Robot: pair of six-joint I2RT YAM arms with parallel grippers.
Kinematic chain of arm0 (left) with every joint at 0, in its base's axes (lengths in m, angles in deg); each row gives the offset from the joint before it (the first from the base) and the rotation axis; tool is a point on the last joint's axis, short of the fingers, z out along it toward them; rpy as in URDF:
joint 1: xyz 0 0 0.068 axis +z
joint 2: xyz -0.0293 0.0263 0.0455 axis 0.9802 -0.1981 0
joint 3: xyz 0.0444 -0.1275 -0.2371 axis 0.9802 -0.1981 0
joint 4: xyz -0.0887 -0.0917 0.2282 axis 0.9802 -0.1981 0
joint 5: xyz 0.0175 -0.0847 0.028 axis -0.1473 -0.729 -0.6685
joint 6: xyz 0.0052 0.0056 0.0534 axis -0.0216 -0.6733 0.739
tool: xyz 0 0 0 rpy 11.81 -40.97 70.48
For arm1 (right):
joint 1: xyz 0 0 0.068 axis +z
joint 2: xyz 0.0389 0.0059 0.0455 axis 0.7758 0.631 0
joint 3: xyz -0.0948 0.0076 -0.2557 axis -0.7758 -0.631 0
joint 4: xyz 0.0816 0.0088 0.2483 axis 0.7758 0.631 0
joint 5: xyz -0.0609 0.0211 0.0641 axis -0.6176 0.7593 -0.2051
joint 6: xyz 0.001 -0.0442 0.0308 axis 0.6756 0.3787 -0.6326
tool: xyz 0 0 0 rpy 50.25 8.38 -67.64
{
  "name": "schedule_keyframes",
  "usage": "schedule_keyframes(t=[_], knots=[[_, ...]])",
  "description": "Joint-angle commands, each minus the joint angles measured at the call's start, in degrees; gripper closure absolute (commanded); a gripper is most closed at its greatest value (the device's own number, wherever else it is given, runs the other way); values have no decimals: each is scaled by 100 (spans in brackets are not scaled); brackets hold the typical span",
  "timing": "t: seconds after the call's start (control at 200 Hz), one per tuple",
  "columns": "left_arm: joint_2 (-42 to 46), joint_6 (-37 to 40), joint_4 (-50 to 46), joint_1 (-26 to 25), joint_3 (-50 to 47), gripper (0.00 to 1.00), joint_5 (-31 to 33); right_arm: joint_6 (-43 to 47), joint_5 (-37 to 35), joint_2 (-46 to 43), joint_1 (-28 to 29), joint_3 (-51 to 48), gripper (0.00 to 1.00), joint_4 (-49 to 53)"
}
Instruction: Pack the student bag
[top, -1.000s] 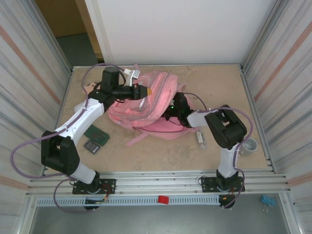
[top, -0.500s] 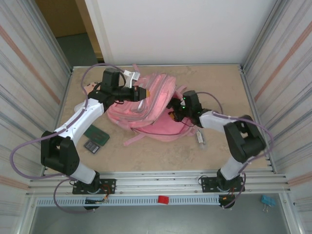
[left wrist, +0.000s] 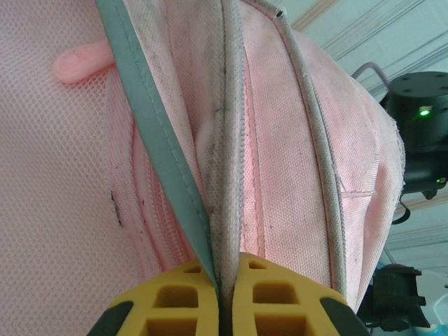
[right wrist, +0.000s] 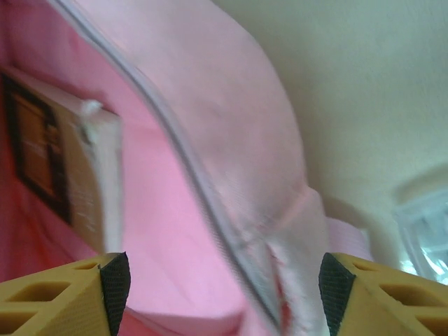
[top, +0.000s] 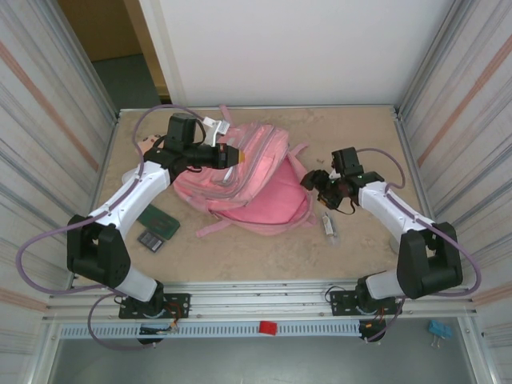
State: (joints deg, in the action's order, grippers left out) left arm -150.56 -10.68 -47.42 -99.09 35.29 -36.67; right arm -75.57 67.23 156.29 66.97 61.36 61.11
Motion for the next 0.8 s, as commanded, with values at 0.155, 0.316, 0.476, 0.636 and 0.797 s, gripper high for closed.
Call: schedule_keyframes(t=[0.155,0.316,0.476,0.636,0.797], knots=[[217,435,100,65,348,100,-437,157,-393,337,277,-252,72,72],[165,880,-265,65,530,100,108,-371,-170,-408,417,-692,100,-376],[-101,1602,-475,28,748,100,158,-1206,127,-1139,870,-1218,100,-933],[-277,2587,-729,-210,778,100,616,-1875,-165,-1474,1527,-1417,100,-1127],[-602,3461,-1350,-589,844,100,1095,-2008,-345,-1608,1826,-1547,89,-1131]])
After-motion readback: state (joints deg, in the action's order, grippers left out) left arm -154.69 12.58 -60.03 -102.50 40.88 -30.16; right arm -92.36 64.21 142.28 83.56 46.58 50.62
